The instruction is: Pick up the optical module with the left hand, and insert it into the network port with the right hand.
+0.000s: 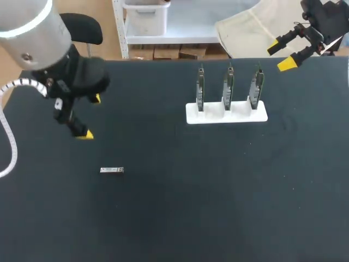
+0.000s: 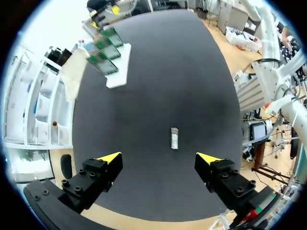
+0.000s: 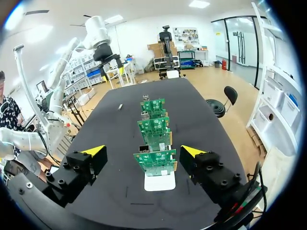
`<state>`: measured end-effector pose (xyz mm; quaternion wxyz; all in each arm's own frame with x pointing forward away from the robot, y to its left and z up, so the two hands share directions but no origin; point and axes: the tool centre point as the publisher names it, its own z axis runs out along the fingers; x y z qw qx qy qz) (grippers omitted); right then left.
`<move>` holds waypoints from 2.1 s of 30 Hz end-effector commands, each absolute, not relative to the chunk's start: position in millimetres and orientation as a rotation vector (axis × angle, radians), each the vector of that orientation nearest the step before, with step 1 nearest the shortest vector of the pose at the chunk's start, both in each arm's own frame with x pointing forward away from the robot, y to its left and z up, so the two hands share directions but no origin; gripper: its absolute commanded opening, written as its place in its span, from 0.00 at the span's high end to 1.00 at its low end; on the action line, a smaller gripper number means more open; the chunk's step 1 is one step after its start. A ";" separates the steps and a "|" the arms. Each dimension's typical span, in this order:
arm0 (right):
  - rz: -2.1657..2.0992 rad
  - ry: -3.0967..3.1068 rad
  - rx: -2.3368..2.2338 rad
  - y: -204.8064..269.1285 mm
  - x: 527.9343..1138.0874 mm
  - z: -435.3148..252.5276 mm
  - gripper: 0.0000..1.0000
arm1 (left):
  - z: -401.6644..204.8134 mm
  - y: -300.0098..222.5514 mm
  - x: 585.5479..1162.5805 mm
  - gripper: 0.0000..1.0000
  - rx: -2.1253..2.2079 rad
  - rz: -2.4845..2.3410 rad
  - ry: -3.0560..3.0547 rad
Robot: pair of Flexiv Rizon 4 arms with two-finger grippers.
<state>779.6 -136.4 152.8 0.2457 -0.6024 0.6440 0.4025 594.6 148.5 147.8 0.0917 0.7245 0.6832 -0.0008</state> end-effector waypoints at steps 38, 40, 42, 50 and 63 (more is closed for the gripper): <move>1.089 1.758 -1.640 -136.1 776.1 152.6 0.00 | 30.1 139.5 559.7 0.00 2.262 0.103 2.269; 1.089 1.758 -1.640 -136.1 776.1 152.6 0.00 | 26.5 139.3 560.2 0.00 2.252 0.079 2.282; 1.089 1.758 -1.640 -136.1 776.1 152.6 0.00 | 24.1 138.9 561.4 0.00 2.249 0.090 2.292; 1.089 1.758 -1.640 -136.1 776.1 152.6 0.00 | 14.5 138.6 565.9 0.00 2.222 0.067 2.329; 1.089 1.758 -1.640 -136.1 776.1 152.6 0.00 | 5.5 139.5 572.0 0.00 2.202 0.044 2.368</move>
